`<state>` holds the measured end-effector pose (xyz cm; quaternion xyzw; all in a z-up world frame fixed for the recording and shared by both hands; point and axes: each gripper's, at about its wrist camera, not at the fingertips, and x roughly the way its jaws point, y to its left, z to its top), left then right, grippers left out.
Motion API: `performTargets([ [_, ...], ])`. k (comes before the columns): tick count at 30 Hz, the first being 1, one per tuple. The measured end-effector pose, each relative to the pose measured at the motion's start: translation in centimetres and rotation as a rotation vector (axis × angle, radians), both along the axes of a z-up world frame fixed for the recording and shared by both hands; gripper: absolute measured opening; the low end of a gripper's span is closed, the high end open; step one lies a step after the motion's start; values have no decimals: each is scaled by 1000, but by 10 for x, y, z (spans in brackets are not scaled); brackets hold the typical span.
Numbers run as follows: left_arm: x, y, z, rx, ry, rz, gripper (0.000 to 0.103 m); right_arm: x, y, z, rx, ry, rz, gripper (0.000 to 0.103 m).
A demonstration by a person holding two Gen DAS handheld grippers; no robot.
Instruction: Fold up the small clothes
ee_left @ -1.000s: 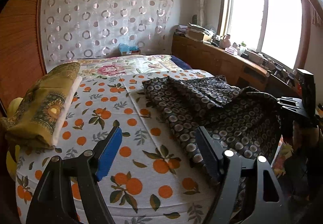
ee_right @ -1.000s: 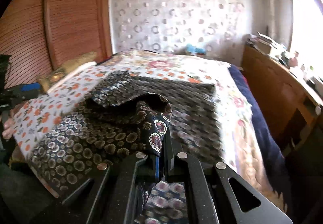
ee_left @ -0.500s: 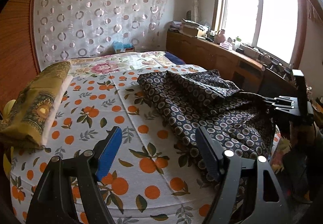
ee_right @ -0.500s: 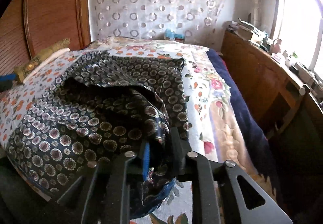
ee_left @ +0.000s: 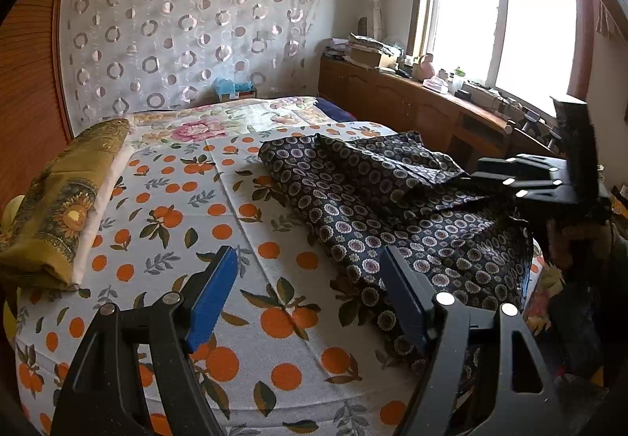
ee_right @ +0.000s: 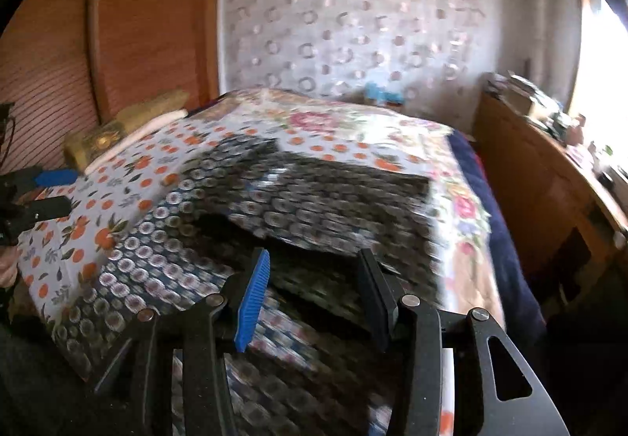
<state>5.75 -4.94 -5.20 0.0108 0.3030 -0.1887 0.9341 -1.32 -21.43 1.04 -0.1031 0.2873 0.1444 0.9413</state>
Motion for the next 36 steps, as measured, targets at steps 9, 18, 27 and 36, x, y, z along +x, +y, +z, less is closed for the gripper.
performTargets([
  [9,15,-17,13,17,-32,-59,76,59,36,-11,-92,89,104,47],
  [18,49,-30,2,14,18,-92,76,91,34,-13,-126,94,153,14],
  [27,91,-45,-13,49,88,-110,76,142,-16,12,-60,62,79,9],
  [36,131,-60,-24,72,146,-115,76,214,-79,1,12,109,-72,10],
])
